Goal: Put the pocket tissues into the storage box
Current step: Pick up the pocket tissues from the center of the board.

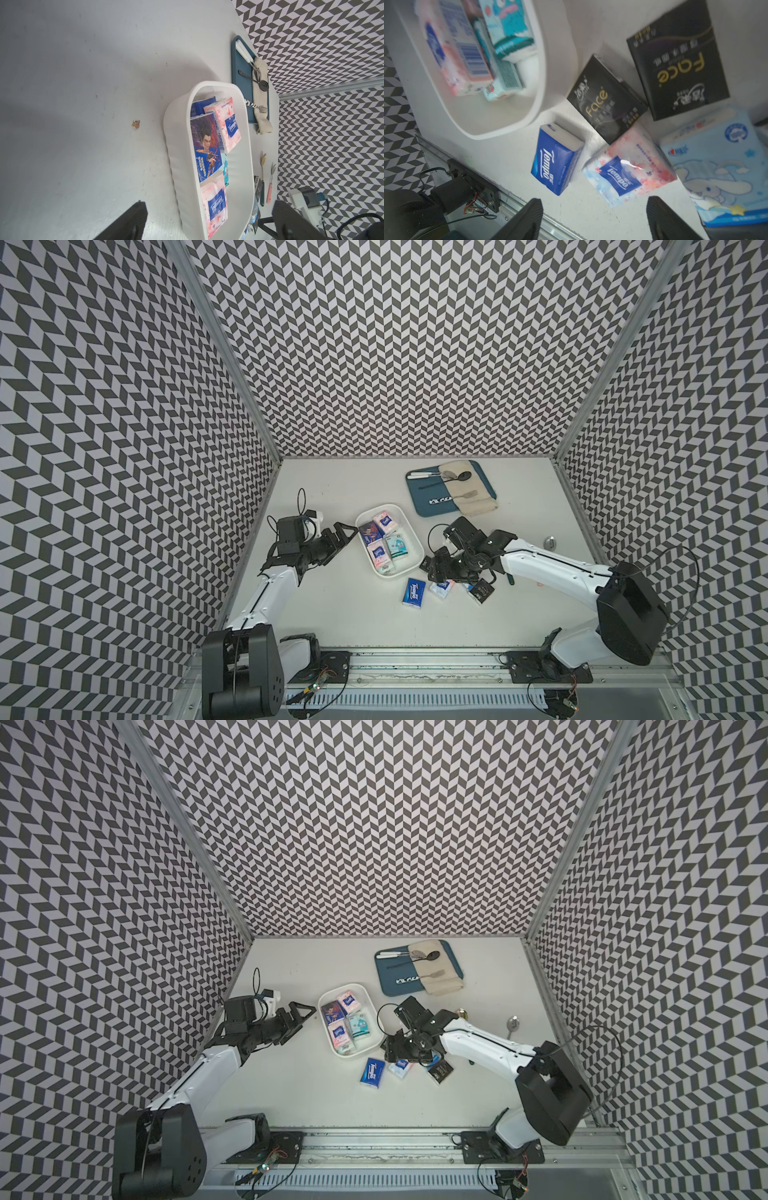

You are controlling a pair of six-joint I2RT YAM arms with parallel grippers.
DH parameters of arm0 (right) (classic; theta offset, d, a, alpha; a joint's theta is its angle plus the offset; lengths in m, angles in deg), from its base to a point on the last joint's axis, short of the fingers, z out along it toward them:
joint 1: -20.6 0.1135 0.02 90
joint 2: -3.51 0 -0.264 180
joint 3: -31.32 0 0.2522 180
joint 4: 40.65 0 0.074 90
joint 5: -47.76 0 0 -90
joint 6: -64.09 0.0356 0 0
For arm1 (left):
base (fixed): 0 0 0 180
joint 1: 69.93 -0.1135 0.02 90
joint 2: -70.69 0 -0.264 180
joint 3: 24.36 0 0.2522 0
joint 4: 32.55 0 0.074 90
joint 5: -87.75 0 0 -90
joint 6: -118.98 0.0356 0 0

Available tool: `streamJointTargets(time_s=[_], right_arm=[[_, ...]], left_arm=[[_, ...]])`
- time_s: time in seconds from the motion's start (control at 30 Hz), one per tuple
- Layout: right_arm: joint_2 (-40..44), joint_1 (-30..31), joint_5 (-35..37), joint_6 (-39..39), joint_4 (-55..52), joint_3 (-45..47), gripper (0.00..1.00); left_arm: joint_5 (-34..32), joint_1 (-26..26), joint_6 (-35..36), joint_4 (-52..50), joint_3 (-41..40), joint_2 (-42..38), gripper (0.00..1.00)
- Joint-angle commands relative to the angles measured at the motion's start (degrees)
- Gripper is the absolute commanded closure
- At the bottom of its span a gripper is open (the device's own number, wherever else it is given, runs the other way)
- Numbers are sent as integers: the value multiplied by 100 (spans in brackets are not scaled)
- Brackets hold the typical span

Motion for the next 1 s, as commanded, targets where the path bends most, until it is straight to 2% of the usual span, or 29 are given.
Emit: streamJointTargets(time_s=[0.0,0.17,0.43,0.83,0.97], right_arm=[[147,-42,-161,475,-84,-22,16],[116,-66,30,1156,-281,-36,15],[-286,-120,77,1757,93,-106,15],[-823,-139,-66,1993,718,105,19],[-851,-153,-35,1993,726,166,23]], left_arm=[[-286,128,284,-25,234,-48,0],[-371,185,360,-66,271,-110,0],[-318,194,330,-48,245,-180,0],[-264,194,230,-79,131,-357,0],[-262,194,224,-99,144,-397,0]])
